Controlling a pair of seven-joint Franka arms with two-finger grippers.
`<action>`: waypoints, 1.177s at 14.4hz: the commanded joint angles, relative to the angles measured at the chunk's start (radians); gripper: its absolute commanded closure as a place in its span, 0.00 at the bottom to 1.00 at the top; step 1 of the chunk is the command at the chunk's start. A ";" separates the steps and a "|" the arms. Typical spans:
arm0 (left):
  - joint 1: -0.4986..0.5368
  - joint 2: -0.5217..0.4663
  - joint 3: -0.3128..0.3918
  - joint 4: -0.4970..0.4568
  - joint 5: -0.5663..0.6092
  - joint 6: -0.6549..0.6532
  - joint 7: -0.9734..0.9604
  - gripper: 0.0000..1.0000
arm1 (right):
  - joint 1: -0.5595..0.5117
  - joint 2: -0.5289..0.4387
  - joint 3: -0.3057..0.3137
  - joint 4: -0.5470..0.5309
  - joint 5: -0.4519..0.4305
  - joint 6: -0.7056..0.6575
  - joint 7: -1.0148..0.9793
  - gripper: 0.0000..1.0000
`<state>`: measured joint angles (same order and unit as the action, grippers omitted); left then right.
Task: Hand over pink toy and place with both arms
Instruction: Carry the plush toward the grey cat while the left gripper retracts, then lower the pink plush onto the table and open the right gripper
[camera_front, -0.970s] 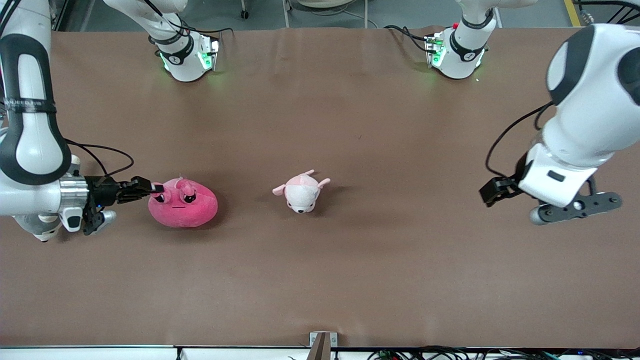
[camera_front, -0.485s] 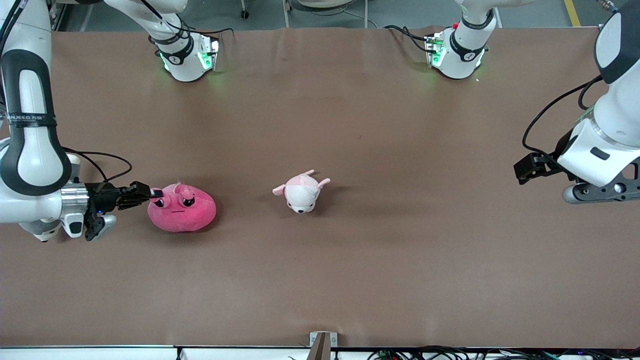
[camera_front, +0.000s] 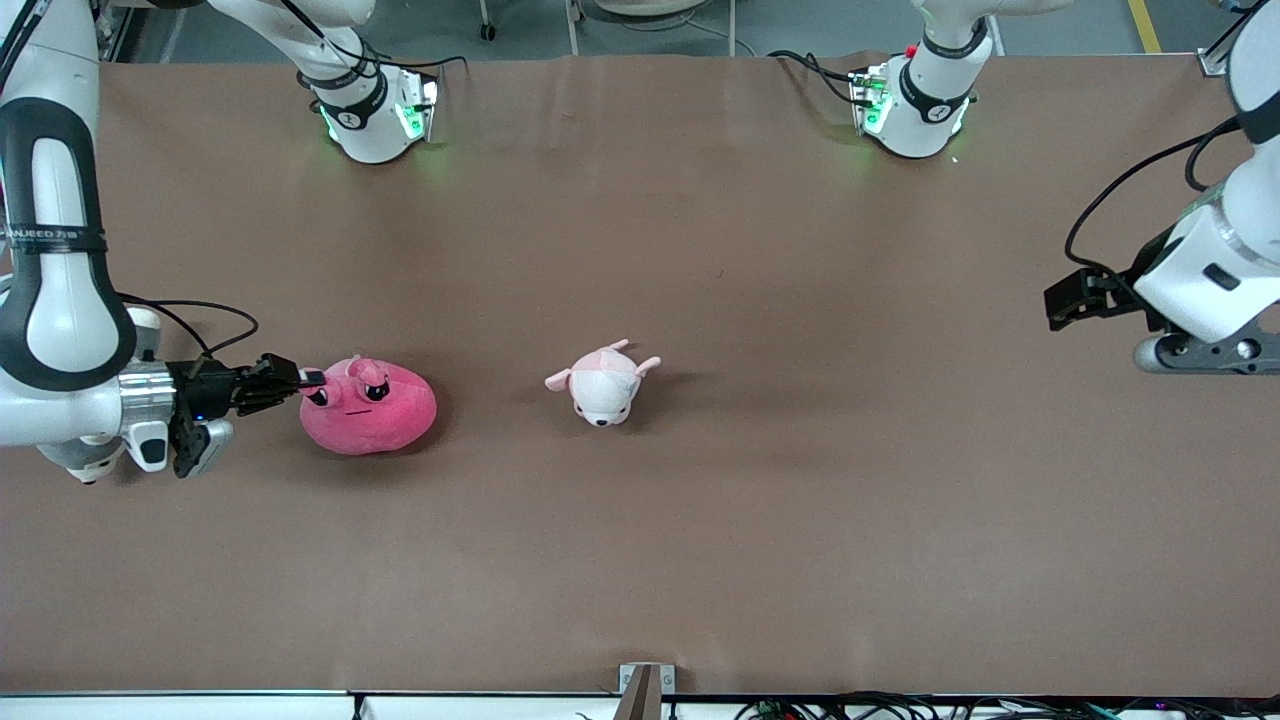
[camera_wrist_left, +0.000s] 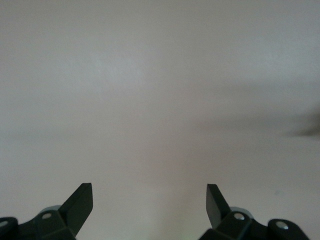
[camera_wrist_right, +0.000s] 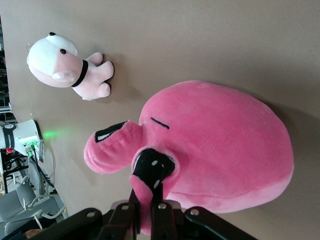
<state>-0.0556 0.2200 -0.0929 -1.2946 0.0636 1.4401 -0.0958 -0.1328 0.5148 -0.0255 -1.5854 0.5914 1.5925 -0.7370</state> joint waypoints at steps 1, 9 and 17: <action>-0.047 -0.143 0.067 -0.161 -0.041 0.014 0.018 0.00 | -0.038 0.036 0.016 0.030 0.025 -0.022 -0.047 1.00; -0.050 -0.297 0.038 -0.342 -0.035 0.069 0.016 0.00 | -0.045 0.065 0.016 0.042 0.025 -0.022 -0.079 0.79; -0.044 -0.300 0.021 -0.334 -0.044 0.072 0.002 0.00 | -0.064 0.045 0.010 0.266 -0.002 -0.164 0.176 0.00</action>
<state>-0.1054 -0.0555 -0.0699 -1.6085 0.0340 1.4947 -0.0863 -0.1765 0.5628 -0.0258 -1.3941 0.5965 1.4836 -0.6771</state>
